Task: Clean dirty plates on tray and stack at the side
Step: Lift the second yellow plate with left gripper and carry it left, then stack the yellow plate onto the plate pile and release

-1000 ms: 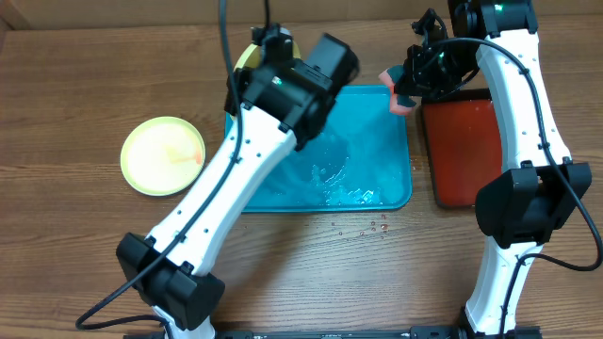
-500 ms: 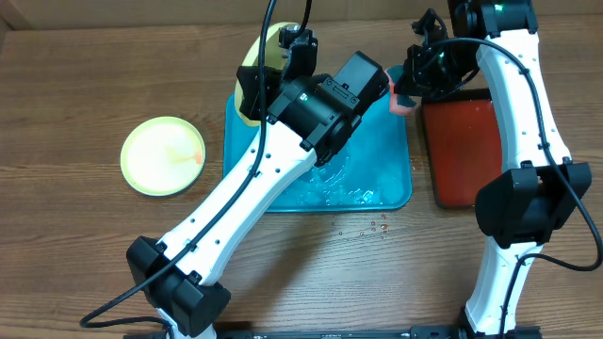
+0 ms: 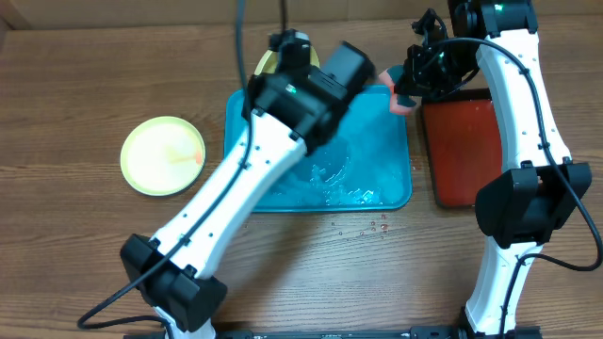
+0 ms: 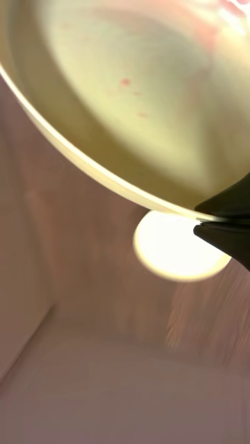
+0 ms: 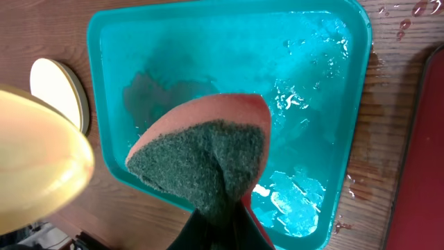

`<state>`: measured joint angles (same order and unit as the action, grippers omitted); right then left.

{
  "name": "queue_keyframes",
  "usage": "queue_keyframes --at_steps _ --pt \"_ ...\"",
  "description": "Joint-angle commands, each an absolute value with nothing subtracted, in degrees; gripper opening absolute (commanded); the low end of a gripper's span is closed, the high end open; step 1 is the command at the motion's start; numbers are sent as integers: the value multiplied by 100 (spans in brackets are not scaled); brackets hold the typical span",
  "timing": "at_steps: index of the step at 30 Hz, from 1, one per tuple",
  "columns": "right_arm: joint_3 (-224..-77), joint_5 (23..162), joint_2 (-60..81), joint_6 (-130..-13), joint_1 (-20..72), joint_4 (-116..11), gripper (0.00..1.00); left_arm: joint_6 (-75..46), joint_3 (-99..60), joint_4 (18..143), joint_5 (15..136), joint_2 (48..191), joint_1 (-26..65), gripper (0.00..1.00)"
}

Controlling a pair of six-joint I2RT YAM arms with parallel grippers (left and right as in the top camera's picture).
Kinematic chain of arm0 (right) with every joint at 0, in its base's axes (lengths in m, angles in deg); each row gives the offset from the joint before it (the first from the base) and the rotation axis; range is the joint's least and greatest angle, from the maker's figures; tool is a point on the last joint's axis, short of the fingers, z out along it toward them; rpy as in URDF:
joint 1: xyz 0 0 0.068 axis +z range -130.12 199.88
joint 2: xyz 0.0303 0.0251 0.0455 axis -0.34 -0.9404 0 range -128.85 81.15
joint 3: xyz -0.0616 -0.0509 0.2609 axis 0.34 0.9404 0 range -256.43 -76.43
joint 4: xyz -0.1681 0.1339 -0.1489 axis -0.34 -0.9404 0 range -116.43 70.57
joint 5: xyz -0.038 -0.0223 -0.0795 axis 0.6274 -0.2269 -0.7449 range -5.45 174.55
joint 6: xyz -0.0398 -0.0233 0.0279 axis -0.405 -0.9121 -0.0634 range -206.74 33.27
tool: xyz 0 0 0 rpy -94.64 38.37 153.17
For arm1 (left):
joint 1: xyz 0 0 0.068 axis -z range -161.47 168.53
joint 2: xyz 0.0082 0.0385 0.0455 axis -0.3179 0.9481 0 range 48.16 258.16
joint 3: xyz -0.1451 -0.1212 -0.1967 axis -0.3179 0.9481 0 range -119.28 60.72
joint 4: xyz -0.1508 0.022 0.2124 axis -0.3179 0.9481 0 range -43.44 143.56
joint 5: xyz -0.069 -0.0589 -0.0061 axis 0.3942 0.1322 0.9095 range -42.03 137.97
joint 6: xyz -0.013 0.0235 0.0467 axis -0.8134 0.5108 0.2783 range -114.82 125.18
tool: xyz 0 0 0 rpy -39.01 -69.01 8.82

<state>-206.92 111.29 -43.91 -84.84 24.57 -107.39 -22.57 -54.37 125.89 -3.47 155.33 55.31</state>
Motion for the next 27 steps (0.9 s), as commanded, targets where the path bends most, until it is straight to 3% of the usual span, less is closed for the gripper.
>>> queue_keyframes --at_steps 1,9,14,20,27 --pt "-20732 11158 -4380 -8528 2431 -10717 5 -2174 -5450 12576 1666 15433 4759 4" --pt "-20732 11155 -4380 -8528 2431 -10713 5 -1647 -5450 12586 3828 15433 2963 4" --pt "-20732 11155 -4380 -8530 2431 -10691 5 -1334 -5448 12698 4659 15468 1365 4" --pt "-20732 11094 -4380 -8528 2431 -10697 5 -1302 -4893 12551 4733 15542 -80 4" --pt "-20732 11094 -4380 -8528 2431 -10700 5 -1302 -3500 11548 5100 15542 -727 4"
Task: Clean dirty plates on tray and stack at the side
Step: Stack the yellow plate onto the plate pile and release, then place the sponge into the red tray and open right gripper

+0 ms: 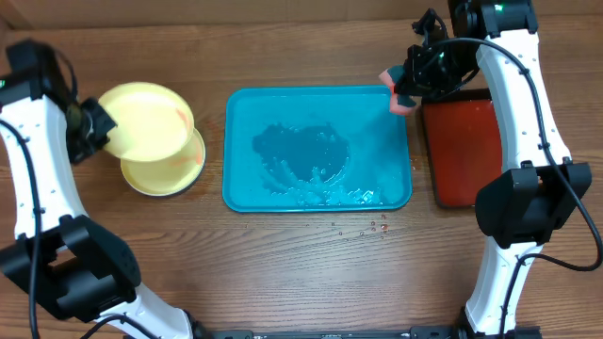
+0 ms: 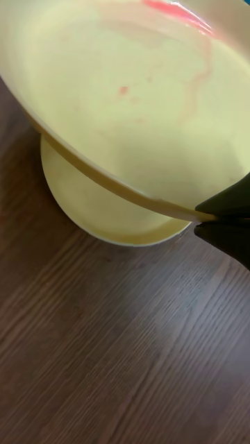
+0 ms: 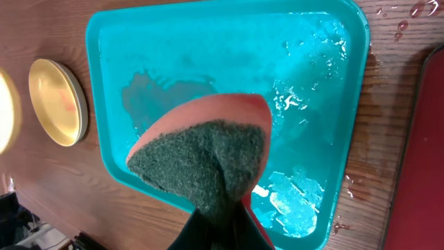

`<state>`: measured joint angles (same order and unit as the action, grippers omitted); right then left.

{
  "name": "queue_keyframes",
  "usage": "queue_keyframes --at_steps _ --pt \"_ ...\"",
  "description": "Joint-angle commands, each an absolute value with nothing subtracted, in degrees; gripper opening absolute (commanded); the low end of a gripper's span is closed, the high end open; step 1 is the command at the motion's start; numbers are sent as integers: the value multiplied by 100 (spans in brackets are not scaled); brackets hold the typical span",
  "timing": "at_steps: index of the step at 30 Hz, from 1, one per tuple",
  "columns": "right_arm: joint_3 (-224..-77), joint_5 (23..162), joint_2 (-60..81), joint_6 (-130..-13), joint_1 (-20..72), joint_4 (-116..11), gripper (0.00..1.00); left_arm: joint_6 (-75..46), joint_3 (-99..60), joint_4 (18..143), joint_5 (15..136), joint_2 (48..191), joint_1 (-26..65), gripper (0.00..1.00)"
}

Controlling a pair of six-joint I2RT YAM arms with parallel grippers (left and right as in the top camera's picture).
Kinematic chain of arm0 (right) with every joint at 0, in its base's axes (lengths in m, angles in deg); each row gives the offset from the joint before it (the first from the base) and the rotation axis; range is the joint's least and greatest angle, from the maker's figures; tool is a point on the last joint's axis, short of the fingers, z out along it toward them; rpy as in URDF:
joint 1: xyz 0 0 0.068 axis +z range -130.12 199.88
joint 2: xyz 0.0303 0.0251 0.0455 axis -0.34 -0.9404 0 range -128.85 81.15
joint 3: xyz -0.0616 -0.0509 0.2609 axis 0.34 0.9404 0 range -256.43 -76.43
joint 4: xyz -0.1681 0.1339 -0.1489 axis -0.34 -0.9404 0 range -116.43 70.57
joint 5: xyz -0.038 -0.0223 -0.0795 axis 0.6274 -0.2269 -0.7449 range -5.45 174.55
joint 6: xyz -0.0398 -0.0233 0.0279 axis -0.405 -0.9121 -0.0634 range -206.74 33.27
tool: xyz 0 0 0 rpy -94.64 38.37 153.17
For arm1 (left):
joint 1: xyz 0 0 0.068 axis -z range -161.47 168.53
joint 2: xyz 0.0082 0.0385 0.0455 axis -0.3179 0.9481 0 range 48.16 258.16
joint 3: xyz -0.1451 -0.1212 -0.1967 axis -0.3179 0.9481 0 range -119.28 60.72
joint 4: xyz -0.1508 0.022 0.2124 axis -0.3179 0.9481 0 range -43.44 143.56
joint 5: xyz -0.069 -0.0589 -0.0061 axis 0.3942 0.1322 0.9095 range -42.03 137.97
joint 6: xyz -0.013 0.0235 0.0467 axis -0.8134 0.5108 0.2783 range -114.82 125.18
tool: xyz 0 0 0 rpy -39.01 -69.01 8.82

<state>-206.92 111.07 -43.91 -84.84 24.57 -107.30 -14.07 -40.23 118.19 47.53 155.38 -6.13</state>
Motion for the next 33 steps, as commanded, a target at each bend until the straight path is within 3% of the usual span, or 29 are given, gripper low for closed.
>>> queue_keyframes --at_steps 1,15,17,20,23,27,33 --pt "-20732 11094 -4380 -8528 2431 -10700 5 -1304 -3275 11354 5100 15542 -770 4" --pt "-20732 11096 -4380 -8526 2431 -10763 5 -1671 -1310 9188 4984 15566 -856 4" --pt "-20732 11096 -4380 -8526 2431 -10772 5 -1669 -1267 9155 4919 15566 -856 12" --pt "-20732 11096 -4380 -8526 2433 -10789 5 -1667 -1267 9127 4906 15564 -856 33" --pt "-20732 11096 -4380 -8526 2431 -10809 5 -1662 -1291 9111 4910 15560 -856 45" --pt "-20732 10887 -4380 -8530 2431 -10853 6 -1345 -1527 9253 5260 15511 -843 48" --pt "-20732 9079 -4380 -8530 2275 -11185 6 -460 -2349 9975 5706 15245 -679 51"
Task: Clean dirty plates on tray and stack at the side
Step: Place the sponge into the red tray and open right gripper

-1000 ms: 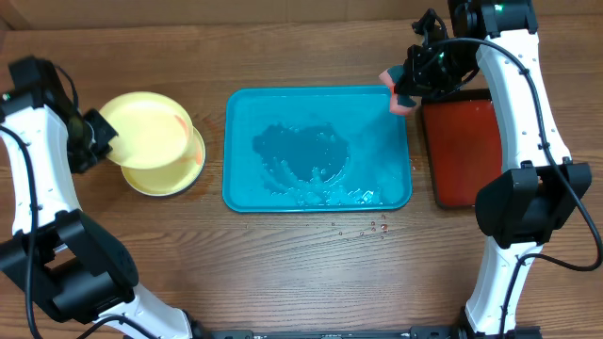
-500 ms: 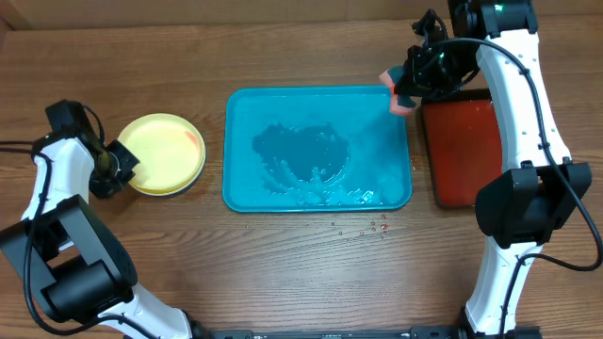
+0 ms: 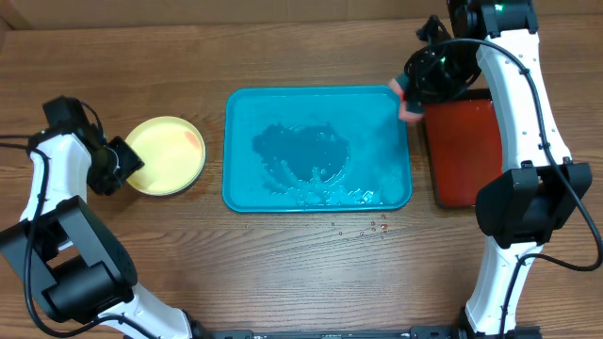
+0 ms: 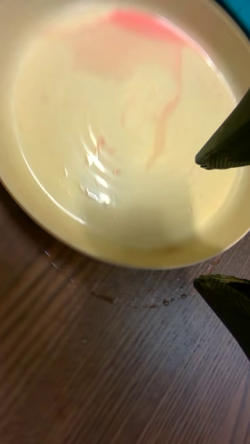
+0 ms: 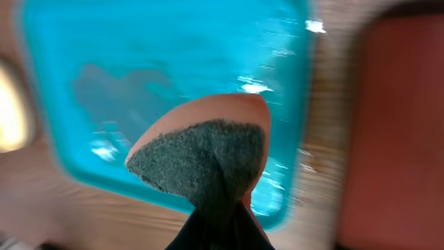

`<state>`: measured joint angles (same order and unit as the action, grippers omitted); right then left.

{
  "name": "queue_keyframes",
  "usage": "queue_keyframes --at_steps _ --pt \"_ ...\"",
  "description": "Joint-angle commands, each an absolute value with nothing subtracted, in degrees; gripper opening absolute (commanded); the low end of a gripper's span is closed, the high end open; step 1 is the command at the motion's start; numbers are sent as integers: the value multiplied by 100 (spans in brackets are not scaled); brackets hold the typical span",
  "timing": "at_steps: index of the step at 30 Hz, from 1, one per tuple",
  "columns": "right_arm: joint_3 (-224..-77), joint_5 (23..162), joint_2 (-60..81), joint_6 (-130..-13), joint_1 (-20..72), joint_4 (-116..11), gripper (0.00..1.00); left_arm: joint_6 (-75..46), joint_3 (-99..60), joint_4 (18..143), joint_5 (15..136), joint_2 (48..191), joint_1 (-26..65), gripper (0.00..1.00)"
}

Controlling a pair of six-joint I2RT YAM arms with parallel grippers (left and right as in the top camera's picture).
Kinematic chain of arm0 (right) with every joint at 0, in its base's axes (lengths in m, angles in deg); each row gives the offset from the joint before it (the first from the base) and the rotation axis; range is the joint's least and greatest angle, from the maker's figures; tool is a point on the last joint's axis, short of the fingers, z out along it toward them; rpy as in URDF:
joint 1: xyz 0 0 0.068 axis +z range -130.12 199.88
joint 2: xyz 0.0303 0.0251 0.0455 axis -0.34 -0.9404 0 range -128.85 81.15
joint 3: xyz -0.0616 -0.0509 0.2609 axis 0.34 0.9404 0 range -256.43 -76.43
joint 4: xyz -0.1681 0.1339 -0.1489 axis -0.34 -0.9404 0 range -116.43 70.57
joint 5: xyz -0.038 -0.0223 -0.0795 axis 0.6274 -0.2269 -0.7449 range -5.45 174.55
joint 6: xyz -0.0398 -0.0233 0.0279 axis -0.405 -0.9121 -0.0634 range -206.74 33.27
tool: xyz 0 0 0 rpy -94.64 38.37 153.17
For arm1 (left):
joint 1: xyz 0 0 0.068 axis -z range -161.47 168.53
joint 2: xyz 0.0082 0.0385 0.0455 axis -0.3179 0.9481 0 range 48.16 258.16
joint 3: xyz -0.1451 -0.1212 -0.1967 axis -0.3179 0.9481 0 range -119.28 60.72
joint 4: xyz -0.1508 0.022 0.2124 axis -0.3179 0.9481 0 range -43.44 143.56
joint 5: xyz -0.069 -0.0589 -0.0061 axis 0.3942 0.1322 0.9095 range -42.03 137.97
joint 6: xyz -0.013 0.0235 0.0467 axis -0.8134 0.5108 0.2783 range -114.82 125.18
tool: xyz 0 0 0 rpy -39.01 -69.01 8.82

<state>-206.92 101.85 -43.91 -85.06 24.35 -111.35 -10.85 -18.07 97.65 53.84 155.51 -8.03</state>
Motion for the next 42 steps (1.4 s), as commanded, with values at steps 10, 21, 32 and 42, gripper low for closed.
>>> queue_keyframes --at_steps 10,21,32,42 --pt "-20207 7643 -4382 -8860 1856 -10663 4 51 -3181 10630 5771 15068 451 60" --pt "-18397 7916 -4382 -9558 1316 -9548 4 54 -3179 10313 5474 15070 1975 75" --pt "-17298 8130 -4380 -9811 1290 -8590 12 51 -3179 10184 5376 15070 2163 100" --pt "-18057 8340 -4096 -9746 1290 -9393 100 51 -3179 10182 5376 15070 2161 100"
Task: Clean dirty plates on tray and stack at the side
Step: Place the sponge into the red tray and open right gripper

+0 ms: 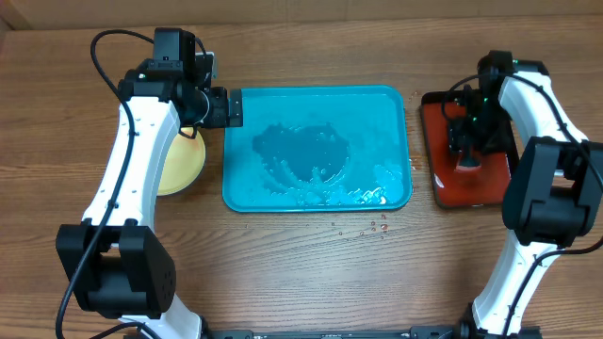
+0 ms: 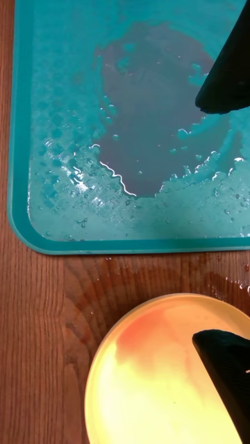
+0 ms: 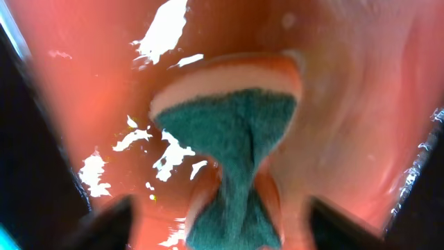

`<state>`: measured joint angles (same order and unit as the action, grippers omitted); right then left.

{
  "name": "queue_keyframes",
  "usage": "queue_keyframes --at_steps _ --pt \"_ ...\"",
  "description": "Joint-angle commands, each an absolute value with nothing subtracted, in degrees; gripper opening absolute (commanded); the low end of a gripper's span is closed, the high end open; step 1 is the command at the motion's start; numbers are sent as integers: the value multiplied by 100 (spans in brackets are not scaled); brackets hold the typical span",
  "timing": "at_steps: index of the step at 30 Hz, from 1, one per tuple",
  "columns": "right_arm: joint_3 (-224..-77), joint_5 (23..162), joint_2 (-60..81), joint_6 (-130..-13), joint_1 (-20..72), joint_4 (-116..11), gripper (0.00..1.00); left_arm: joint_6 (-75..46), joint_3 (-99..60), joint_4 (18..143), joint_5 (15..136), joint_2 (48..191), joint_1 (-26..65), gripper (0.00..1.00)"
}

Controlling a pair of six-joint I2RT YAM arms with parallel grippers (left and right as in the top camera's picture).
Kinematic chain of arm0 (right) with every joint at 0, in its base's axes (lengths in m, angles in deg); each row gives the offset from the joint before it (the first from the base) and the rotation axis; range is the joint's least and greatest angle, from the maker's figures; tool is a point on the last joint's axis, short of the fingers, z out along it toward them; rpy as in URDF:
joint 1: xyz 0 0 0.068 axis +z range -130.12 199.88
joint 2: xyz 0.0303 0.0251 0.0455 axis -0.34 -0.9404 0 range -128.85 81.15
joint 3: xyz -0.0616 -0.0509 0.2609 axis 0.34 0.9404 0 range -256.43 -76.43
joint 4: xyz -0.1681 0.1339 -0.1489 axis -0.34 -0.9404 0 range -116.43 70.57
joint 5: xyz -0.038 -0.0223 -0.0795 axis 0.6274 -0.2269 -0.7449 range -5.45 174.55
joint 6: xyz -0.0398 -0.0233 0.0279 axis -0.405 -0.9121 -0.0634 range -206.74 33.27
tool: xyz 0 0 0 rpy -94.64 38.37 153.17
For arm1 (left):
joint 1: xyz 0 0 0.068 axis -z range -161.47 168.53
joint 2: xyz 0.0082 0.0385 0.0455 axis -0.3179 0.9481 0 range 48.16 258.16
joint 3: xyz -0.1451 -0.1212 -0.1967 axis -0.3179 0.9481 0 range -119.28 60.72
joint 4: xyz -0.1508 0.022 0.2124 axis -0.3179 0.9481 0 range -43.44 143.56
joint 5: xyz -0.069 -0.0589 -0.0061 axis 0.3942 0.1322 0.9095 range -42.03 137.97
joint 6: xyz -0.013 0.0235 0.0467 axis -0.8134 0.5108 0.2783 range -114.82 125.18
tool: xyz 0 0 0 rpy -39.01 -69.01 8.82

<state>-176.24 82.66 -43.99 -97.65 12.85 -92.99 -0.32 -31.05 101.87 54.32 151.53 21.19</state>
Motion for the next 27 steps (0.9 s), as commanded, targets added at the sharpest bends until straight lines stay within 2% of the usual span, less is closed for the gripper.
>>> queue_keyframes --at_steps 1,10,18,27 --pt "-18231 8358 -3982 -9746 1290 -9543 100 51 -3179 10182 5376 15070 2161 100" --pt "-19278 8823 -2437 -9746 1373 -10398 100 51 -3179 10180 5376 15070 2161 100" --pt "-19313 9354 -323 -9702 1377 -11124 100 51 -3179 10182 5376 15070 2141 100" --pt "-19311 9667 1338 -9708 1377 -11626 100 51 -3179 10180 5376 15070 2156 100"
